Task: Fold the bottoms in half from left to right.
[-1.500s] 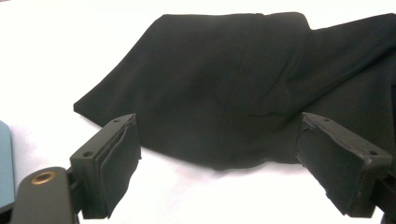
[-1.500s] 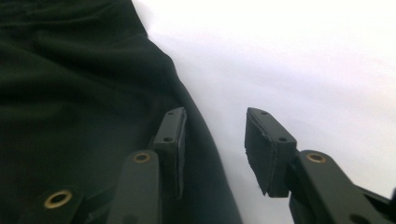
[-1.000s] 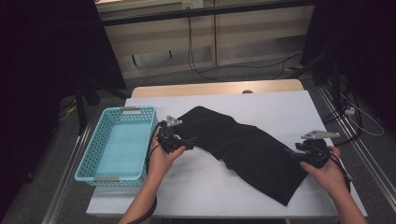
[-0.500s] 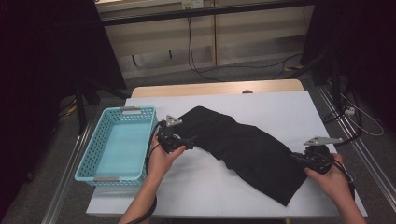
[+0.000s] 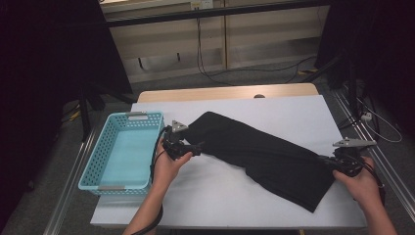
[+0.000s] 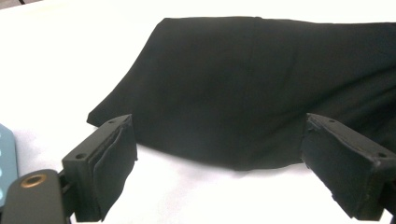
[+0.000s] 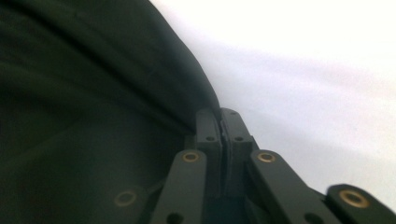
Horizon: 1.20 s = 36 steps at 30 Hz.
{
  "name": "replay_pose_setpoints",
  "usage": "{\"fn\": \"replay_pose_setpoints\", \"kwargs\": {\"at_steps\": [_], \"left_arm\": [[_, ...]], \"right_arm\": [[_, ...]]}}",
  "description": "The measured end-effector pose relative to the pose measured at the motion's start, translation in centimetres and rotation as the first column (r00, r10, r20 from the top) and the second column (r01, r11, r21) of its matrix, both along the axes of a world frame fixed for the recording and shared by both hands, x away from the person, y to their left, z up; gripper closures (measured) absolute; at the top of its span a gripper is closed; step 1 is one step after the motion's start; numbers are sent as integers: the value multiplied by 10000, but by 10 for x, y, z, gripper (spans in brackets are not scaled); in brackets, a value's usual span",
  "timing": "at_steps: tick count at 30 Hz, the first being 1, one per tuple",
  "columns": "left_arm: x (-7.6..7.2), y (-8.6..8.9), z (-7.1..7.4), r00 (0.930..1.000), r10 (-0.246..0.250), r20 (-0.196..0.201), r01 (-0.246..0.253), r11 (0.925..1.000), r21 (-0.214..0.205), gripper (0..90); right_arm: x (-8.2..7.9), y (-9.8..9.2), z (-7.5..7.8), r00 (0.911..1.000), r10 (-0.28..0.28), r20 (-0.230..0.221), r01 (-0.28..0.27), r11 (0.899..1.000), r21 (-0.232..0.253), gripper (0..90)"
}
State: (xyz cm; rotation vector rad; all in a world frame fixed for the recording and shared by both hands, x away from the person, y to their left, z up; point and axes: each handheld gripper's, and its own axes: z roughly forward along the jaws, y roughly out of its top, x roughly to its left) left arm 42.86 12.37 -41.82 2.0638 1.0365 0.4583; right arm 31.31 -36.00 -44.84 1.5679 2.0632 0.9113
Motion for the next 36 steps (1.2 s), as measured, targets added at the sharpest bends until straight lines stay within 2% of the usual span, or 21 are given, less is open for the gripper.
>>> {"fn": "replay_pose_setpoints", "kwargs": {"at_steps": [2, 3, 5, 8, 10, 12, 18, 19, 20, 23, 26, 29, 32, 34, 36], "left_arm": [[0, 0, 0, 10000, 0, 5, 0, 10000, 21, 113], [0, 0, -1, 10000, 4, 11, -4, 10000, 36, 113], [0, -1, -1, 10000, -6, -18, 6, 10000, 25, 113], [0, -2, -2, 9998, -139, -143, 140, 9999, 37, 113], [0, -2, -2, 9996, -194, -209, 195, 9998, 79, 113], [1, -2, -2, 9998, -152, -121, 152, 9999, 1, 113], [1, 1, -2, 9998, -104, -139, 105, 9999, 34, 113], [1, 1, -2, 9998, -116, -176, 117, 9999, 22, 113], [0, 1, -3, 9998, -110, -153, 110, 9999, -30, 113], [0, 2, -2, 9999, -143, -11, 143, 9999, 1, 114], [-1, 3, -2, 9993, -304, -195, 306, 9995, 72, 113], [-4, 4, -2, 9995, -208, -230, 208, 9998, -11, 100], [-5, 6, 0, 9996, -232, -184, 234, 9997, 105, 99], [-6, 6, -1, 9993, -249, -281, 248, 9997, -6, 95], [-7, 6, -1, 9994, -255, -251, 255, 9997, 9, 94]], "right_arm": [[3, 3, -3, 9998, -180, 62, 181, 9998, -100, 692], [3, 4, -2, 9999, -114, 80, 115, 9999, -71, 692], [2, 11, 1, 9997, 1, 246, 0, 10000, -43, 596], [-1, 22, 6, 9984, 318, 462, -320, 9995, 24, 550], [-2, 33, 8, 9973, 510, 537, -507, 9987, -75, 483], [-1, 46, 7, 9969, 619, 488, -615, 9981, -93, 381], [0, 86, 2, 9876, 1520, 380, -1526, 9882, 129, 291], [1, 92, 2, 9874, 1526, 423, -1533, 9881, 137, 237], [2, 97, 2, 9902, 1304, 490, -1313, 9912, 142, 179], [4, 108, 1, 9898, 1307, 572, -1319, 9911, 188, 171], [6, 120, 0, 9864, 1547, 560, -1565, 9872, 304, 151], [8, 135, -1, 9804, 1936, 380, -1951, 9798, 433, 101], [9, 150, -3, 9709, 2369, 348, -2380, 9708, 306, 121], [8, 161, -3, 9653, 2591, 322, -2600, 9653, 253, 134], [8, 167, -2, 9584, 2807, 517, -2818, 9594, 135, 185]]}}
